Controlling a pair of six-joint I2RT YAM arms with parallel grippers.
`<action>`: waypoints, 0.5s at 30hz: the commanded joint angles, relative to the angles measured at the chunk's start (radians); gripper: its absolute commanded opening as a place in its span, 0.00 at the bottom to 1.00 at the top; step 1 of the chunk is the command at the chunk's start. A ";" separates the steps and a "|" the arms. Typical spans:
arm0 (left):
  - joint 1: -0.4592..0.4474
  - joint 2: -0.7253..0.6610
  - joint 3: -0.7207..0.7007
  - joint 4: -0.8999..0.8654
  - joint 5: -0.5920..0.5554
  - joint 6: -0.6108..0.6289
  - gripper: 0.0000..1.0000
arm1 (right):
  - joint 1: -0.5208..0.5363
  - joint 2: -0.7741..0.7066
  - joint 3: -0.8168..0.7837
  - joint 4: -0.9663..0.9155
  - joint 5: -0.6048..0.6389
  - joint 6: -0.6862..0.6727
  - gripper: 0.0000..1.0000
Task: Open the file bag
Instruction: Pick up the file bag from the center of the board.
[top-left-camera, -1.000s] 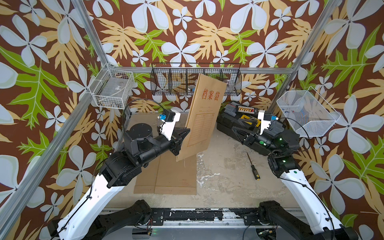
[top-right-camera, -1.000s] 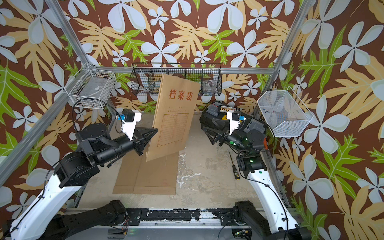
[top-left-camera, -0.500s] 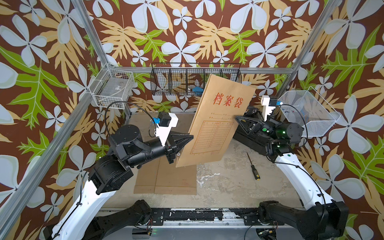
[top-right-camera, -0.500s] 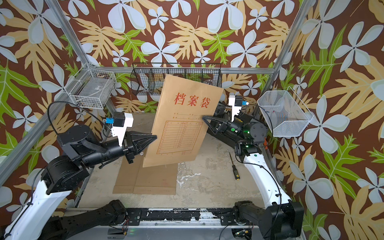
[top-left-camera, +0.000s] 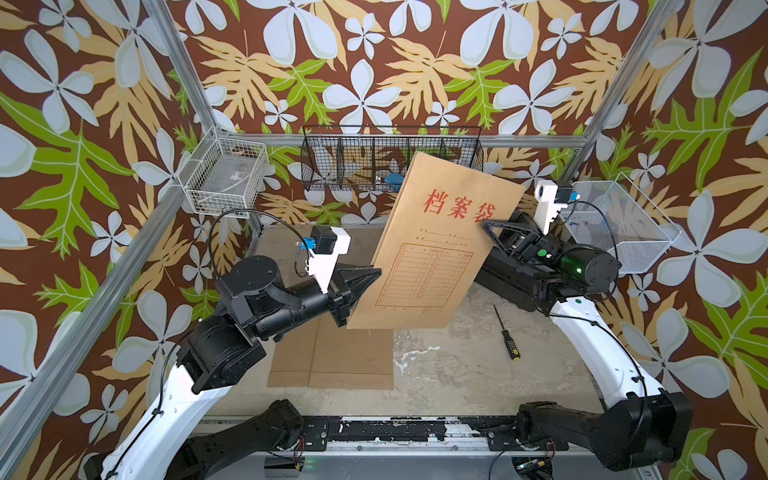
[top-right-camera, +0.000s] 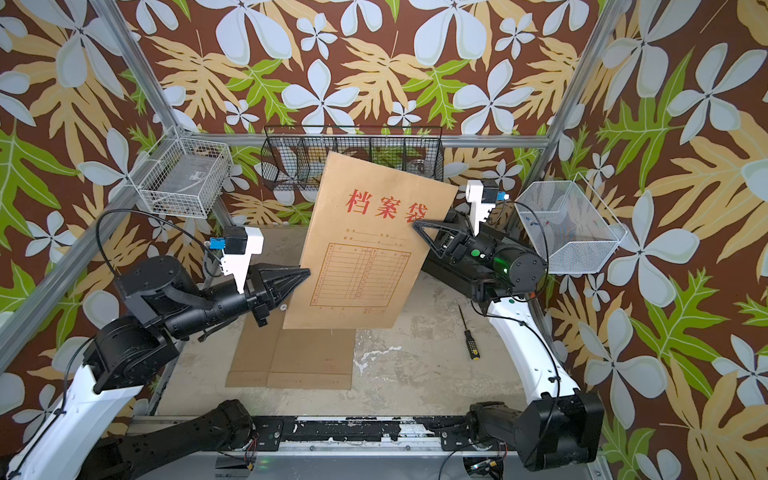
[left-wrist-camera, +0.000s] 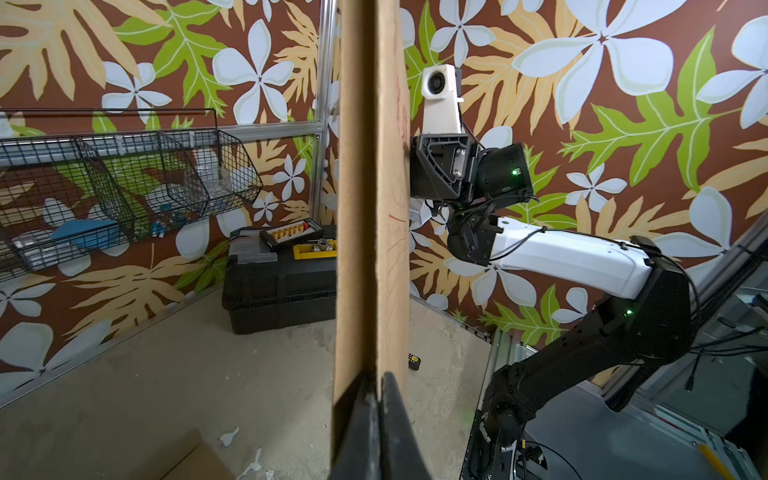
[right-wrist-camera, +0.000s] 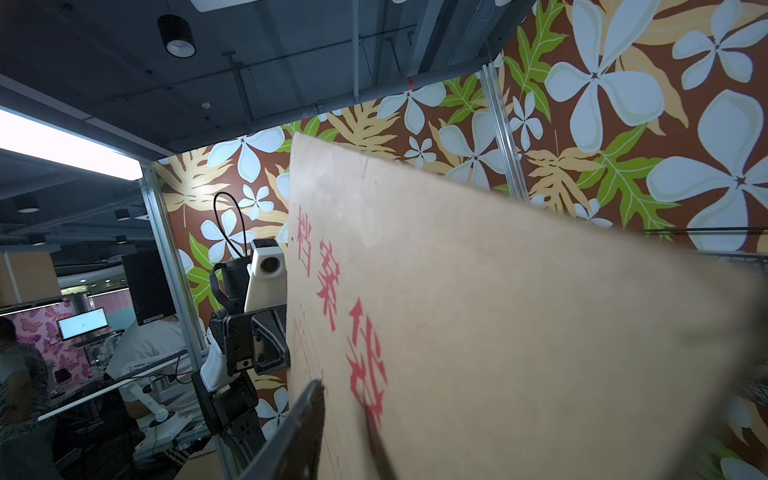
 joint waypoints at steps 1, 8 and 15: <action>0.000 -0.005 0.002 0.054 -0.076 -0.014 0.00 | -0.005 -0.006 -0.005 0.039 0.005 0.023 0.41; 0.000 -0.008 -0.007 0.053 -0.129 -0.016 0.00 | -0.005 -0.007 -0.016 0.030 -0.008 0.019 0.23; 0.000 0.002 -0.012 0.039 -0.280 -0.029 0.17 | -0.005 -0.041 -0.022 -0.148 0.006 -0.096 0.00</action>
